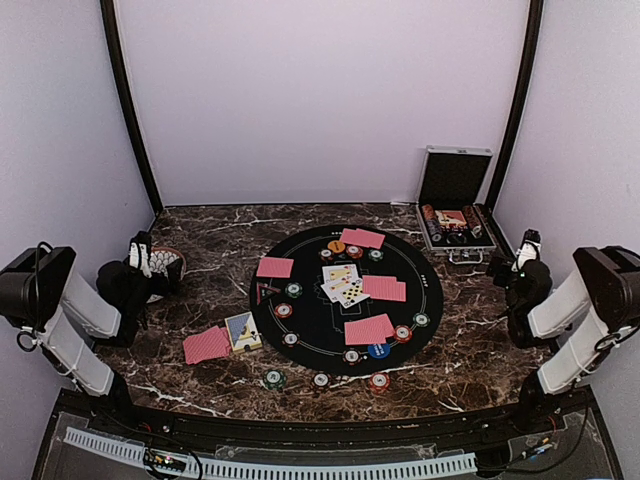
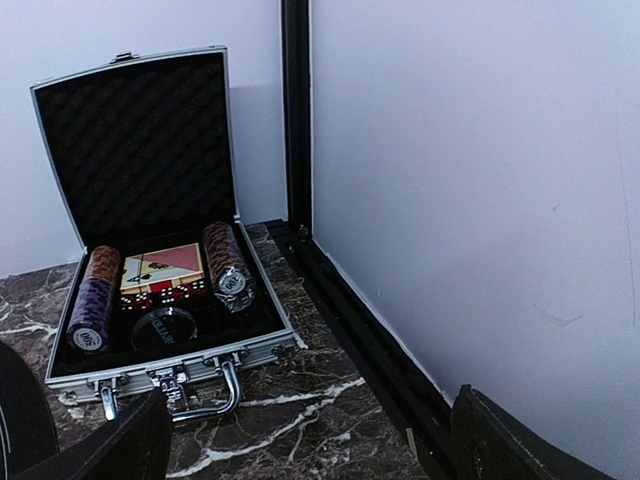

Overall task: Distribute texas hold em gaming equipment
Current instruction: Reset both arms

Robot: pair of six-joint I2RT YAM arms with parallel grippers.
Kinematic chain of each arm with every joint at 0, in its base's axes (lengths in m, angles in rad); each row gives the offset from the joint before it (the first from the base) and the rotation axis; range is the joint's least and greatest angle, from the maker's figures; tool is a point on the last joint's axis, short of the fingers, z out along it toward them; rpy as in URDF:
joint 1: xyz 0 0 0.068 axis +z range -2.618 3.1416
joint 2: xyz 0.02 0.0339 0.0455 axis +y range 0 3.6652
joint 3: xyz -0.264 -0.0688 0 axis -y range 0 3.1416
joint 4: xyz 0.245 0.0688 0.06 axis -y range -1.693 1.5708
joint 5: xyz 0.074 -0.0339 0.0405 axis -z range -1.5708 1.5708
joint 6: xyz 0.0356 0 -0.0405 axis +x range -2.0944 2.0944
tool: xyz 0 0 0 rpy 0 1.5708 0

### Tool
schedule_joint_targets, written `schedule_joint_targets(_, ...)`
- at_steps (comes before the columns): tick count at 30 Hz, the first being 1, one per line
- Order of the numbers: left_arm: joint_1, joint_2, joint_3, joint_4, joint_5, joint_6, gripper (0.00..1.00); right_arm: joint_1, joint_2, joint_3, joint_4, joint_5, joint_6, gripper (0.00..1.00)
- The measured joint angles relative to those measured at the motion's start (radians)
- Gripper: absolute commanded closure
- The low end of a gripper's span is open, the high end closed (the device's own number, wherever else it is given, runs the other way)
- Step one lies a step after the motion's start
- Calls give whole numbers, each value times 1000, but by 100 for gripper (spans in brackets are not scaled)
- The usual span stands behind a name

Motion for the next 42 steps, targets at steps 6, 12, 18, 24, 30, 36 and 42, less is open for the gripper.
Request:
schedule_joint_targets(6,-12,0,45,-58,-39,-2,1,-33,0,8,-18,-48,28,2)
schedule_joint_targets(12,-13,0,45,-72,-51,-2,1,-33,0,8,-18,-62,31,1)
schedule_joint_targets(18,-13,0,45,-74,-55,-2,1,-33,0,8,-18,-63,32,2)
schedule_joint_targets(24,-13,0,45,-76,-55,-2,1,-33,0,8,-18,-65,32,1)
schedule_joint_targets(30,-13,0,45,-76,-55,-2,1,-33,0,8,-18,-65,32,2)
schedule_joint_targets(36,-13,0,45,-76,-55,-2,1,-33,0,8,-18,-65,32,2)
schedule_joint_targets(42,-13,0,45,-77,-56,-2,1,-33,0,8,-18,-65,32,2)
